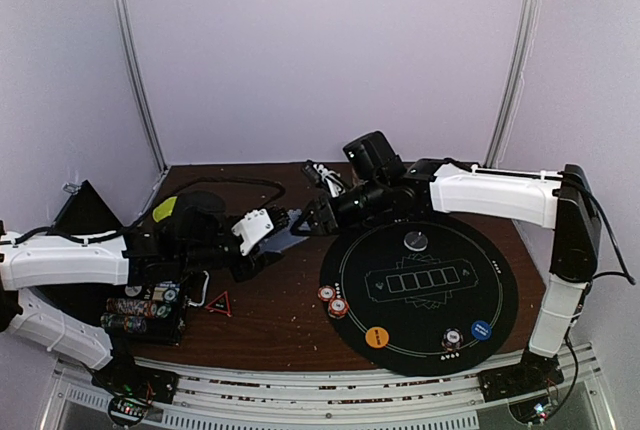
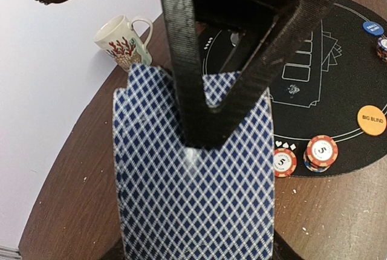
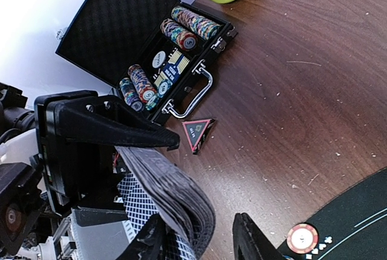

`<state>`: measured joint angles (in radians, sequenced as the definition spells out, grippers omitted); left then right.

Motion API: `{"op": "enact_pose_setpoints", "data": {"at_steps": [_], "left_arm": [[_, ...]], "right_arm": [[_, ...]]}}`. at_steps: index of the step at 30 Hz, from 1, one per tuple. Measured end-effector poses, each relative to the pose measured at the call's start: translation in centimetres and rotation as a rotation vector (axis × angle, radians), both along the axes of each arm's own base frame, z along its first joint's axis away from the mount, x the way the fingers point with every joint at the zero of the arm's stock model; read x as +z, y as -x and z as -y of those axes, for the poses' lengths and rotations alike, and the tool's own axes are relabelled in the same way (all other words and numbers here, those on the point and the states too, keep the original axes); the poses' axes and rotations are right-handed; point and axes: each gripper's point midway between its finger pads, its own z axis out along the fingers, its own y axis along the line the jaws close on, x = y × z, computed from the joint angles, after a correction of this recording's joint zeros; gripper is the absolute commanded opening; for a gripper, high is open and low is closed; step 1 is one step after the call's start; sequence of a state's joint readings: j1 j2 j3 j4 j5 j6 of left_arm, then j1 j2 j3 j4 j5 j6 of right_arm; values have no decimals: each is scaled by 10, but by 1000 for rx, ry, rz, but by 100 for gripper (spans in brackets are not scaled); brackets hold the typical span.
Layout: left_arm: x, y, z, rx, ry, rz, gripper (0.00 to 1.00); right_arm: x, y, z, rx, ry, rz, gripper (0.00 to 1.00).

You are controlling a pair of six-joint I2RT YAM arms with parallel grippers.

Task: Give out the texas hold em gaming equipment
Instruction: Pick up the poker card from the face-down deck piles.

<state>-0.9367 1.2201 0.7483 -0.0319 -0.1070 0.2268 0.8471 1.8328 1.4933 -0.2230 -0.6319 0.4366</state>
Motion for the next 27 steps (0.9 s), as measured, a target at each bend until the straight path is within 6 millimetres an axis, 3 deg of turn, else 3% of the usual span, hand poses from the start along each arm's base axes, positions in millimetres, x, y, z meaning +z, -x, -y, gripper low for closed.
{"op": "enact_pose_setpoints", "data": {"at_steps": [13, 27], "left_arm": [[0, 0, 0, 0, 0, 0, 52], [-2, 0, -2, 11, -2, -5, 52]], "right_arm": [[3, -3, 8, -21, 59, 54, 38], [7, -4, 11, -23, 103, 92, 23]]}}
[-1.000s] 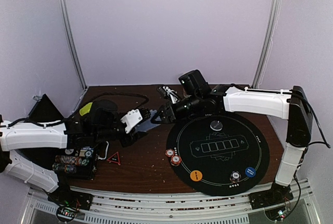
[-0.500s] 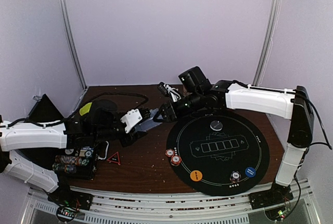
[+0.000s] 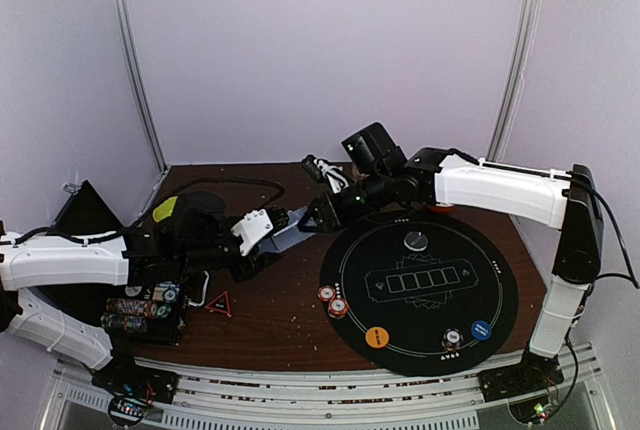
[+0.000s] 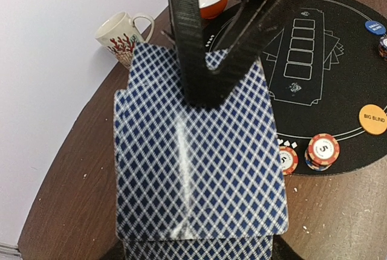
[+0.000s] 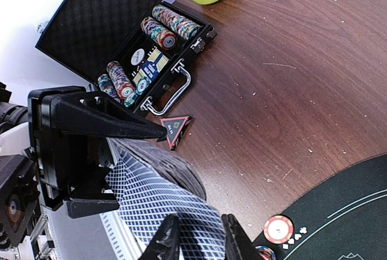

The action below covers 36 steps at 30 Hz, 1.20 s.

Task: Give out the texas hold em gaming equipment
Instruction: Pick up the poker card from the face-down deck piles.

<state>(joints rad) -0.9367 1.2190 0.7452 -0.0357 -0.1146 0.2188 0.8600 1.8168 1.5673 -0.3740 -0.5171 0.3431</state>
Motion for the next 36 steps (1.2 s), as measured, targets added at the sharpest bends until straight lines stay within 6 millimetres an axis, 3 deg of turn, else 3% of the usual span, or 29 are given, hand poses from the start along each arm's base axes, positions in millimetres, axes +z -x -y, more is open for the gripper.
{"op": "enact_pose_setpoints", "data": {"at_steps": [5, 16, 24, 32, 36], "left_arm": [[-1, 0, -1, 2, -3, -1, 52], [-4, 0, -2, 7, -8, -7, 52], [-7, 0, -4, 15, -16, -8, 52], [-8, 0, -5, 19, -14, -12, 52], [-8, 0, -5, 23, -10, -17, 52]], "right_arm": [[2, -2, 3, -10, 17, 12, 14], [6, 0, 11, -15, 42, 25, 13], [14, -2, 13, -15, 54, 48, 0], [22, 1, 13, 3, 46, 54, 0], [37, 5, 16, 25, 9, 55, 0]]}}
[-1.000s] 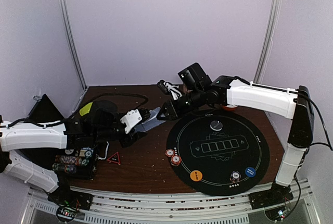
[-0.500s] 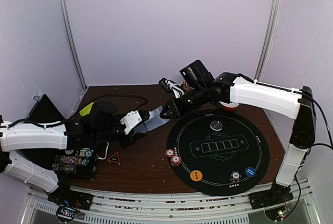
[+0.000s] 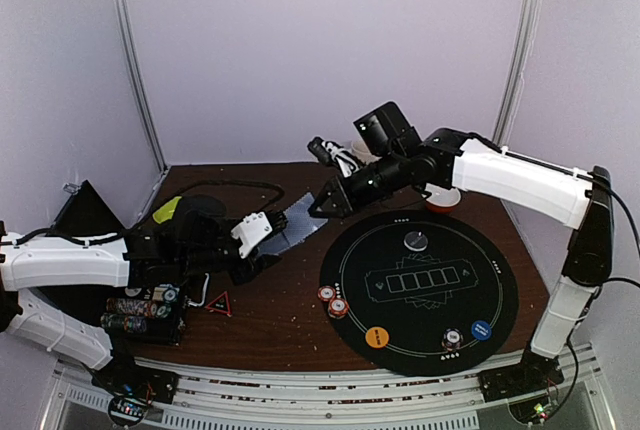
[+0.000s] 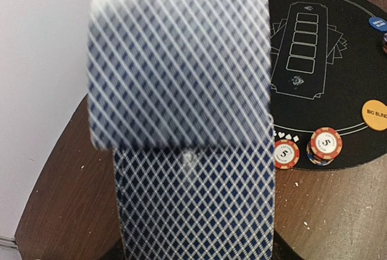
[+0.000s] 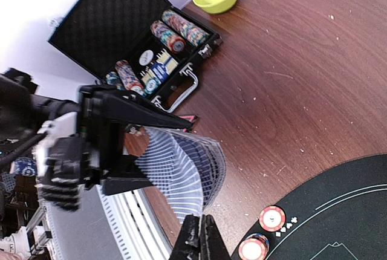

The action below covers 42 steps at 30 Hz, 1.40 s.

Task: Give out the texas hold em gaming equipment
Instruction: Pick up the poker card from the face-down deck piles, then distribute the poker card in the big blind area.

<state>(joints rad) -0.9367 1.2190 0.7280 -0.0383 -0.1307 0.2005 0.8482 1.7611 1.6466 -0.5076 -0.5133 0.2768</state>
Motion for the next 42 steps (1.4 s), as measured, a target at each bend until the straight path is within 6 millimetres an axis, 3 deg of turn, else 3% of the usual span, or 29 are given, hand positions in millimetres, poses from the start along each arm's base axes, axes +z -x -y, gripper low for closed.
{"op": "enact_pose_setpoints", "data": {"at_steps": [5, 8, 11, 14, 19, 23, 36, 39, 42], "left_arm": [[0, 0, -1, 9, 5, -5, 52], [0, -1, -1, 15, 7, -8, 52], [0, -1, -1, 15, 7, -8, 52], [0, -3, 2, 15, 0, -13, 52], [11, -9, 11, 11, 14, -4, 52], [21, -12, 17, 2, 31, 8, 52], [38, -6, 16, -19, 96, 41, 52], [37, -6, 15, -20, 96, 41, 52], [34, -5, 14, -20, 92, 38, 52]], "right_arm": [[51, -15, 34, -62, -107, 49, 0], [79, -31, 81, -180, -168, 83, 0], [83, -48, 123, -315, -184, 92, 0], [59, -55, 141, -401, -151, 56, 0], [-1, -52, 153, -474, -47, -52, 0], [-28, -47, 161, -510, -2, -94, 0], [-71, -22, 172, -474, 80, -160, 0], [-87, -12, 169, -444, 95, -201, 0], [-101, -9, 151, -397, 96, -226, 0]]}}
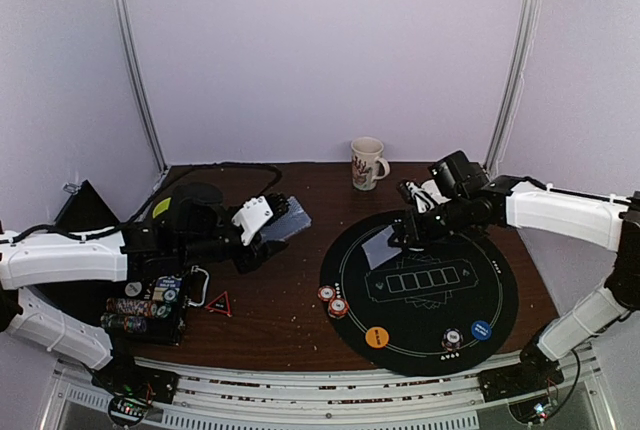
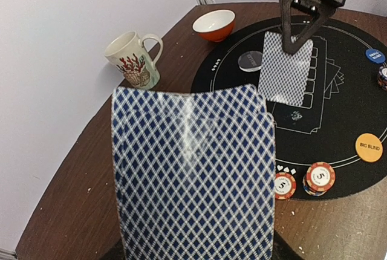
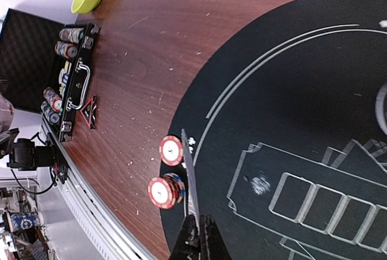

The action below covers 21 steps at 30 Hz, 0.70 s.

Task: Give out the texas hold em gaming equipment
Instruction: Distribute the poker card in the big blind area.

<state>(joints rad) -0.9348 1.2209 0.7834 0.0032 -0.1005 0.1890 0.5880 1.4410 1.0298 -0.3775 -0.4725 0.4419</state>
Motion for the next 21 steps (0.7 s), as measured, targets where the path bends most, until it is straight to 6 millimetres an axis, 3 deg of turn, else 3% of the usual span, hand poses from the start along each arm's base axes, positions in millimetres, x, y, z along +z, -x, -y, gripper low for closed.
{"op": "enact_pose_setpoints", "data": {"at_steps": [5, 12, 16, 21], "left_arm": [[-4, 1, -1, 0, -6, -4, 52], [-4, 1, -1, 0, -7, -3, 52], [-6, 2, -3, 0, -8, -3, 52], [-5, 3, -4, -1, -1, 4, 52]], "right_arm": [[-28, -3, -50, 65, -44, -39, 0], [-53, -24, -125, 27, -180, -51, 0], [-79, -29, -145, -54, -214, -97, 0], [-103, -40, -144, -186, -228, -136, 5]]}}
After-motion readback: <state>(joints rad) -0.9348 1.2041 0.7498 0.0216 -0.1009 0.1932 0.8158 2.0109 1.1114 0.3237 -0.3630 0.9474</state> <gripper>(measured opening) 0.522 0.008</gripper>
